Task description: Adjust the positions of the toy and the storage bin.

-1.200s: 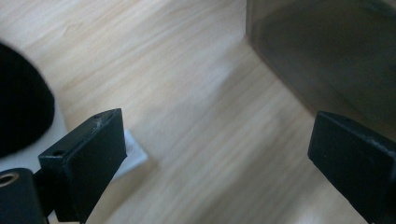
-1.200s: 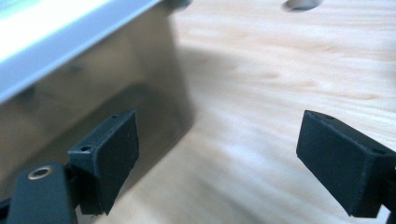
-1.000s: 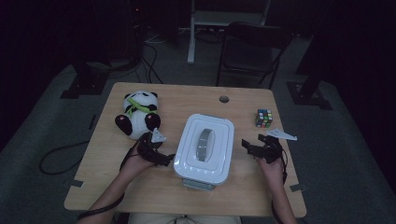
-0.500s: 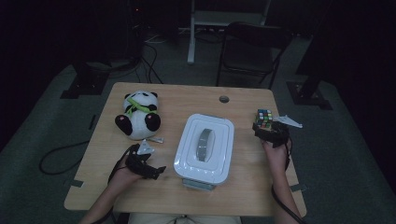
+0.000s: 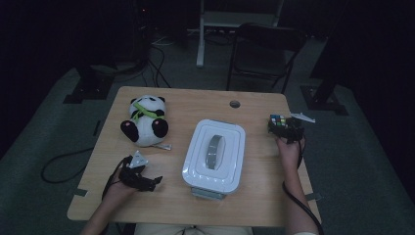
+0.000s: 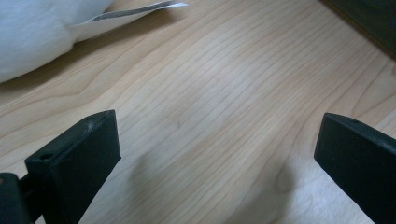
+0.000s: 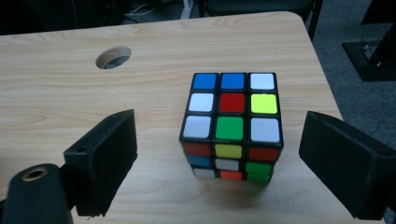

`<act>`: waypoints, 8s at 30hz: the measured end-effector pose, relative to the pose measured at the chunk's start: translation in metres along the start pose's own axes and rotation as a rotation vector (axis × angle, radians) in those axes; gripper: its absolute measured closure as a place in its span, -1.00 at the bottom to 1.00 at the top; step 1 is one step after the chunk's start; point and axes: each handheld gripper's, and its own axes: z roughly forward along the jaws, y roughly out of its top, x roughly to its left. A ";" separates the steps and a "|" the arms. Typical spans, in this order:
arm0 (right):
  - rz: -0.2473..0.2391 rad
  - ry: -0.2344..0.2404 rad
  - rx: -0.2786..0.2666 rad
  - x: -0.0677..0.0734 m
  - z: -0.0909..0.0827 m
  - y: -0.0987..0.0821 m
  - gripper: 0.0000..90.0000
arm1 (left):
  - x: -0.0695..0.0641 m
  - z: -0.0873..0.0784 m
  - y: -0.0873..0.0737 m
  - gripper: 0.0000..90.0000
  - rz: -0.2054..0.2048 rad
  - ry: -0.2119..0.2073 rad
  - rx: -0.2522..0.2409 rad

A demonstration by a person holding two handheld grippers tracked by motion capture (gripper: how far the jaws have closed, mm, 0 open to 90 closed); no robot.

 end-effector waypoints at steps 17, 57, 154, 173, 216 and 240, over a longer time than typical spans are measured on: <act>0.028 -0.033 0.116 -0.003 0.041 -0.003 -0.54 | 0.018 -0.013 -0.029 -0.98 -0.078 0.030 0.002; -0.100 0.040 -0.009 0.002 -0.066 -0.026 -0.25 | 0.015 -0.011 -0.028 -0.98 -0.058 0.064 0.025; -0.357 0.398 0.007 0.079 -0.117 -0.115 -0.68 | 0.019 -0.013 -0.029 -0.97 -0.099 0.106 0.027; -0.397 0.346 0.150 0.088 -0.095 -0.127 -0.70 | 0.018 -0.013 -0.029 -0.97 -0.102 0.107 0.027; -0.429 0.308 0.215 0.093 -0.090 -0.128 -0.72 | 0.035 -0.027 0.041 -0.89 -0.060 0.089 -0.069; -0.427 0.306 0.212 0.093 -0.090 -0.127 -0.70 | 0.057 0.014 0.118 -0.85 -0.062 0.090 -0.092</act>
